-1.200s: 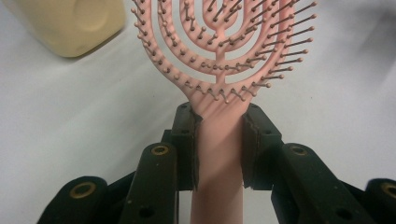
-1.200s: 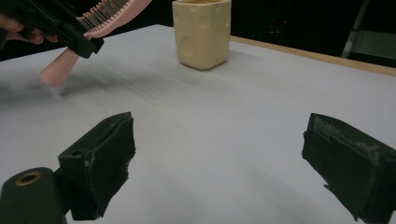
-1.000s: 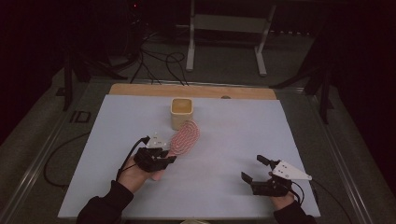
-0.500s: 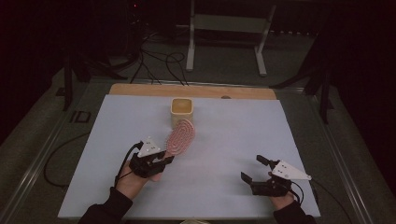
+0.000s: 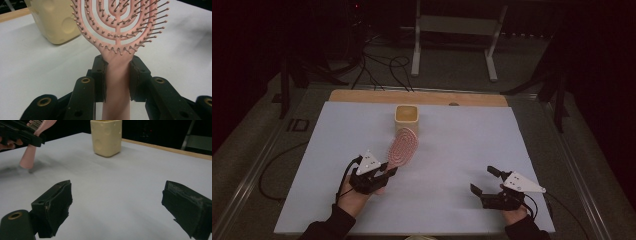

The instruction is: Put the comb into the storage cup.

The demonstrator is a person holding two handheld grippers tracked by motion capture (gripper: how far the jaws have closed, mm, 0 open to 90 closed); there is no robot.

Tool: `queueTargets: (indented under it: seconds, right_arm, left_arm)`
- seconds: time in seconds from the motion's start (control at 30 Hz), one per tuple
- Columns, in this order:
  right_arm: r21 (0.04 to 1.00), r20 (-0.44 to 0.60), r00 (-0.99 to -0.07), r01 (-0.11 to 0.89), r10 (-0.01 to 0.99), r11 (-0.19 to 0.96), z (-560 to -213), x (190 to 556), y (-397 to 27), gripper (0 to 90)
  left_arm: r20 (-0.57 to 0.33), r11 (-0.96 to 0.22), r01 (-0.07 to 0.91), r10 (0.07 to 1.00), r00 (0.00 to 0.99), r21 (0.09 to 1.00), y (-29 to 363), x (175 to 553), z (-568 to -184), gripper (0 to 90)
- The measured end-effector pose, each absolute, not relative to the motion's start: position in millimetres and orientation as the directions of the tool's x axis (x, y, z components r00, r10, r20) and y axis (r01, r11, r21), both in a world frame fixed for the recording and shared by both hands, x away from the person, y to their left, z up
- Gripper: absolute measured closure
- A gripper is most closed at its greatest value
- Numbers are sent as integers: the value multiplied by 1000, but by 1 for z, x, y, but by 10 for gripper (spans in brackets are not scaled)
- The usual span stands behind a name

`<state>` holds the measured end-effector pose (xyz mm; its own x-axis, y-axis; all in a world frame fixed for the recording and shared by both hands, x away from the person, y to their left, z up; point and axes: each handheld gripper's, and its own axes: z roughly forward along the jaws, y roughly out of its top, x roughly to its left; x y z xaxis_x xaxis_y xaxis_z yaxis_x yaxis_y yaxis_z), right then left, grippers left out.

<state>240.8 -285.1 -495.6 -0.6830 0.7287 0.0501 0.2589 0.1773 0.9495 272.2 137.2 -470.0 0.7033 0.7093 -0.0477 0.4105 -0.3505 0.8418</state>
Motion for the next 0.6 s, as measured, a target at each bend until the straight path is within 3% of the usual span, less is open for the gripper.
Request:
queueTargets:
  seconds: [0.33,0.6]
  right_arm:
    - [931,77,-635,322,769,173,-474,240,-277,89]
    - [930,38,-619,309,784,200,-447,241,-266,87]
  left_arm:
    - [-45,-337,378,693,720,862,137,272,-471,708]
    - [-54,-334,384,690,721,861,138,272,-470,708]
